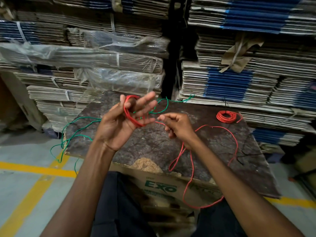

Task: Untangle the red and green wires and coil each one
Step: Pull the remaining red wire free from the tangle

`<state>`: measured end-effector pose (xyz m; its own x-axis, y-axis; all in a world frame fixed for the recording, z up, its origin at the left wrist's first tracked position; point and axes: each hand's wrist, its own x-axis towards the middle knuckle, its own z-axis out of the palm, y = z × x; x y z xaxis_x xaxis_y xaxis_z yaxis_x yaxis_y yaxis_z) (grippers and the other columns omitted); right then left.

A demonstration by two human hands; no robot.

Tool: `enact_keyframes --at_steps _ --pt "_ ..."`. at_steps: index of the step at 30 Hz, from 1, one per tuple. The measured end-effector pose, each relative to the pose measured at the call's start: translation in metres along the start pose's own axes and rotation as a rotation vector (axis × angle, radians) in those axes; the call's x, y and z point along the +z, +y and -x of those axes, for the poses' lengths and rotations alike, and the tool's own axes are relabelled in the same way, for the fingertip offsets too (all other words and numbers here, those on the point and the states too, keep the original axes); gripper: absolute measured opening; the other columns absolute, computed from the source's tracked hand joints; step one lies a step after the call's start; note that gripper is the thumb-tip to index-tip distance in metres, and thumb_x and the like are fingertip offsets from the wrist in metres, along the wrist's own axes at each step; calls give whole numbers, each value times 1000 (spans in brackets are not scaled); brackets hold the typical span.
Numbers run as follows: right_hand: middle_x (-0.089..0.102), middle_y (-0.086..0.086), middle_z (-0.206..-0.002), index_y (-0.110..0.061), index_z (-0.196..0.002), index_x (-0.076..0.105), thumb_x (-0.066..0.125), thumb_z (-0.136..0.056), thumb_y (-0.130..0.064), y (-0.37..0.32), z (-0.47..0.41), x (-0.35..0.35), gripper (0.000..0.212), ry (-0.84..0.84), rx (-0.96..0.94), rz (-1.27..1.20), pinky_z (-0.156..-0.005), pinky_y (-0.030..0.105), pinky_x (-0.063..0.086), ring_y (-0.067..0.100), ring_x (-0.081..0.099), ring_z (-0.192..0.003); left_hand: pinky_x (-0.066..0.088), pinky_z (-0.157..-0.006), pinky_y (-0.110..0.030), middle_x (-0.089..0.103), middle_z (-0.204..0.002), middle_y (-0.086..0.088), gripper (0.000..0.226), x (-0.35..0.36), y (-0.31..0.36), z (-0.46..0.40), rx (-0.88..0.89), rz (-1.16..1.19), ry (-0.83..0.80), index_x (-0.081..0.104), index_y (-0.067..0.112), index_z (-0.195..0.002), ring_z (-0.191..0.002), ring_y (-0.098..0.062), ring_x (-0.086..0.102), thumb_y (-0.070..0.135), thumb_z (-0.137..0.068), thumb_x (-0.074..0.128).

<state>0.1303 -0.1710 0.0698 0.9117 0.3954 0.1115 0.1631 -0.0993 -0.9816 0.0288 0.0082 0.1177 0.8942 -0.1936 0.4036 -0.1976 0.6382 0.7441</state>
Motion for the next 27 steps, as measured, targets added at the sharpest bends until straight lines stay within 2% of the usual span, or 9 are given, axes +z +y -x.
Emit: enact_keyframes --at_steps 4,7,10,12,14,18,20,23,27 --pt "55 -3 -52 -5 -110 69 60 -95 -20 7 31 6 24 -111 120 -71 -34 15 35 6 44 -32 38 -101 -61 43 -148 -18 36 -6 -5 -19 78 92 64 62 23 -76 -133 -37 45 35 -96 35" --pt "56 -1 -52 1 -114 66 60 -95 -15 8 48 8 26 -165 147 -92 -34 17 38 6 44 -32 52 -88 -53 51 -142 -15 32 -15 -7 -32 135 77 198 63 25 -73 -114 -30 57 35 -93 40" --pt "57 1 -52 1 -104 66 62 -93 -11 8 60 5 17 -186 168 -81 -34 18 39 6 45 -32 48 -90 -45 62 -129 -10 33 -25 -9 -44 177 -60 371 66 23 -71 -110 -23 57 32 -95 46" --pt "57 0 -52 -2 -99 65 63 -93 -11 6 67 1 11 -207 187 -69 -36 18 40 7 46 -33 45 -83 -28 70 -101 1 43 -30 -11 -49 219 -233 445 69 22 -68 -104 -14 59 23 -101 43" --pt "58 1 -51 -3 -98 65 63 -92 -9 3 72 -4 8 -235 200 -68 -38 18 41 8 48 -35 36 -62 -16 62 -86 -1 45 -29 -12 -50 223 -582 464 73 21 -73 -76 -4 48 22 -104 40" --pt "58 4 -54 -6 -98 67 63 -92 -10 -8 80 -14 8 -225 177 -55 -40 20 44 11 50 -39 40 -73 -18 54 -67 7 36 -40 -17 -49 142 -1140 295 61 6 -83 -81 18 45 28 -103 41" --pt "57 4 -55 -5 -99 66 63 -93 -12 -17 82 -20 10 -194 162 -69 -40 21 45 12 49 -39 44 -73 -34 61 -76 9 41 -46 -22 -47 119 -1345 227 59 14 -78 -81 -2 56 44 -99 40" --pt "55 0 -52 1 -107 61 60 -94 -14 -32 81 -29 19 -103 137 -138 -38 21 43 10 46 -35 43 -69 -39 57 -69 -3 48 -53 -31 -40 153 -1654 106 60 10 -78 -67 -26 54 44 -97 33" --pt "48 -1 -51 -1 -103 63 56 -97 -15 -45 74 -46 16 6 21 -77 -34 16 31 6 34 -35 32 -61 -33 56 -59 4 40 -57 -32 -31 105 -1716 80 46 22 -66 -61 -24 53 43 -97 31"
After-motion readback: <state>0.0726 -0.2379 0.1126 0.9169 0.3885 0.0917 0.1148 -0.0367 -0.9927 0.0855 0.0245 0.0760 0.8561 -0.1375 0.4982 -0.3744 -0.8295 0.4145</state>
